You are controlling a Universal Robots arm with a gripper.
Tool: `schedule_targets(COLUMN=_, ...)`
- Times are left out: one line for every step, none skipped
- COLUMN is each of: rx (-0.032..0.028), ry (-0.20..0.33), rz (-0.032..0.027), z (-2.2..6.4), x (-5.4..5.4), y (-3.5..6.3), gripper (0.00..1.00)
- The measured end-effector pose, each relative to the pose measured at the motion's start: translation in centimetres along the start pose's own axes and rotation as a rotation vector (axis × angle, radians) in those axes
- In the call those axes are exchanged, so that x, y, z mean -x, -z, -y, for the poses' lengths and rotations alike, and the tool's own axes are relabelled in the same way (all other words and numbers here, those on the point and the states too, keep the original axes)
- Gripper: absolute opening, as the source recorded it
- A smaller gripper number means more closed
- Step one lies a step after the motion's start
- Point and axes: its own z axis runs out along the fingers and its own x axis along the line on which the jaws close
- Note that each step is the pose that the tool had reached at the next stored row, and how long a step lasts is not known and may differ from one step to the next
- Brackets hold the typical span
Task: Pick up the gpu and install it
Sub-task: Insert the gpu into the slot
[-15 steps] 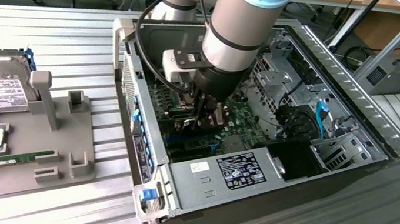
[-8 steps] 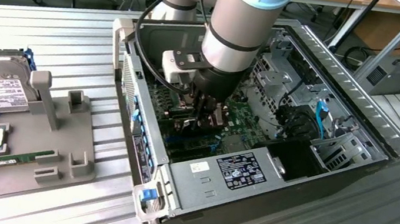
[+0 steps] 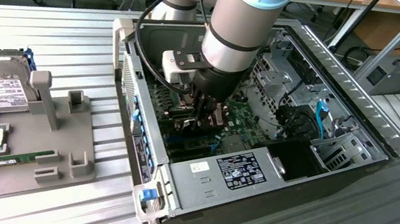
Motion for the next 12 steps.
schedule_targets(rx=-0.0001, ry=0.000, rz=0.0000, z=0.00, x=0.00, y=0.00, gripper=0.27)
schedule_targets(rx=0.0000, ry=0.000, rz=0.0000, z=0.00, x=0.00, y=0.00, gripper=0.27)
schedule_targets(rx=0.0000, ry=0.000, rz=-0.0001, z=0.00, x=0.00, y=-0.01, gripper=0.27)
schedule_targets(rx=-0.0002, ry=0.000, rz=0.0003, z=0.00, x=0.00, y=-0.07, gripper=0.27)
schedule_targets(rx=-0.0001, ry=0.000, rz=0.0002, z=0.00, x=0.00, y=-0.12, gripper=0.27)
schedule_targets(rx=0.0001, ry=0.000, rz=-0.0001, z=0.00, x=-0.01, y=-0.16, gripper=0.27)
schedule_targets(rx=0.0002, ry=0.000, rz=-0.0004, z=0.00, x=-0.02, y=-0.19, gripper=0.27)
schedule_targets(rx=0.0003, ry=0.000, rz=-0.0005, z=0.00, x=-0.02, y=-0.21, gripper=0.27)
schedule_targets(rx=0.0000, ry=0.000, rz=-0.0002, z=0.00, x=-0.02, y=-0.30, gripper=0.27)
schedule_targets(rx=-0.0001, ry=0.000, rz=-0.0002, z=0.00, x=-0.02, y=-0.36, gripper=0.27)
schedule_targets(rx=0.0000, ry=0.000, rz=-0.0002, z=0.00, x=-0.02, y=-0.37, gripper=0.27)
schedule_targets(rx=0.0000, ry=0.000, rz=-0.0002, z=0.00, x=-0.03, y=-0.37, gripper=0.27)
